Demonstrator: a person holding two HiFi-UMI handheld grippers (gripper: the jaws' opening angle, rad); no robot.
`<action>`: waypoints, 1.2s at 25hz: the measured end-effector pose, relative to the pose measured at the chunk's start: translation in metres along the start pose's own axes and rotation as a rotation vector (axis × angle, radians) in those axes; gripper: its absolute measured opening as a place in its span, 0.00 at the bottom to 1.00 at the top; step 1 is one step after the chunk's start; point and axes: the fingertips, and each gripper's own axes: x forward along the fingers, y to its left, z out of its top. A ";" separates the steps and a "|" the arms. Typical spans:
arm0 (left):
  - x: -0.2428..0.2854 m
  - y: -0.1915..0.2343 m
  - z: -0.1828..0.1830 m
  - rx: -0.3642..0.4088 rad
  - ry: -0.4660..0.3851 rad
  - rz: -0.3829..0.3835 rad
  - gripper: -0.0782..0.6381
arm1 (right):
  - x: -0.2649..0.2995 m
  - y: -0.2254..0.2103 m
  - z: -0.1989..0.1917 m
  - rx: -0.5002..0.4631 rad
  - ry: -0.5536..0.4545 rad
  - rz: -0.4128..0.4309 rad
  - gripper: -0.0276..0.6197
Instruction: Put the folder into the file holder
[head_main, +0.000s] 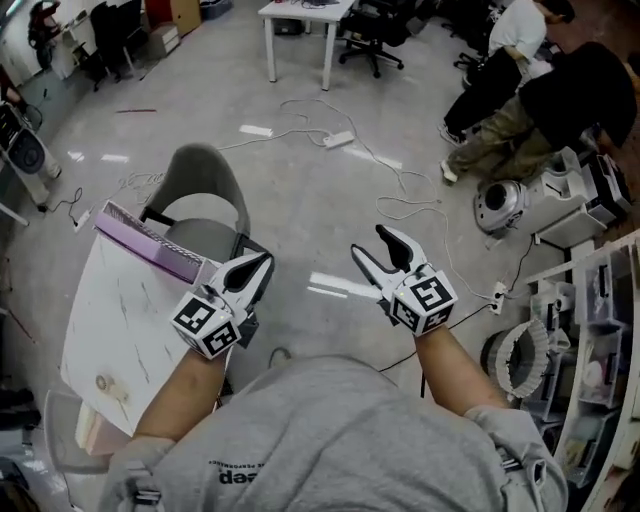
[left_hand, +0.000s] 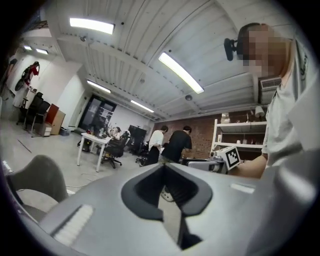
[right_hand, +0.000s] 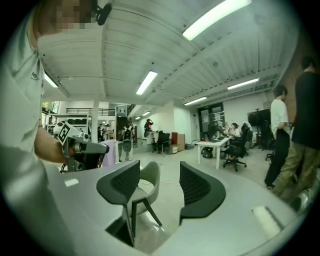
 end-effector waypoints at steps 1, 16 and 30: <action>0.013 -0.010 0.000 0.002 0.004 -0.020 0.19 | -0.018 -0.014 0.001 0.009 -0.001 -0.033 0.42; 0.143 -0.140 -0.018 0.027 0.048 -0.256 0.19 | -0.229 -0.122 -0.003 0.137 -0.050 -0.376 0.05; 0.132 -0.135 -0.013 0.030 0.037 -0.211 0.19 | -0.220 -0.124 -0.004 0.125 -0.017 -0.336 0.05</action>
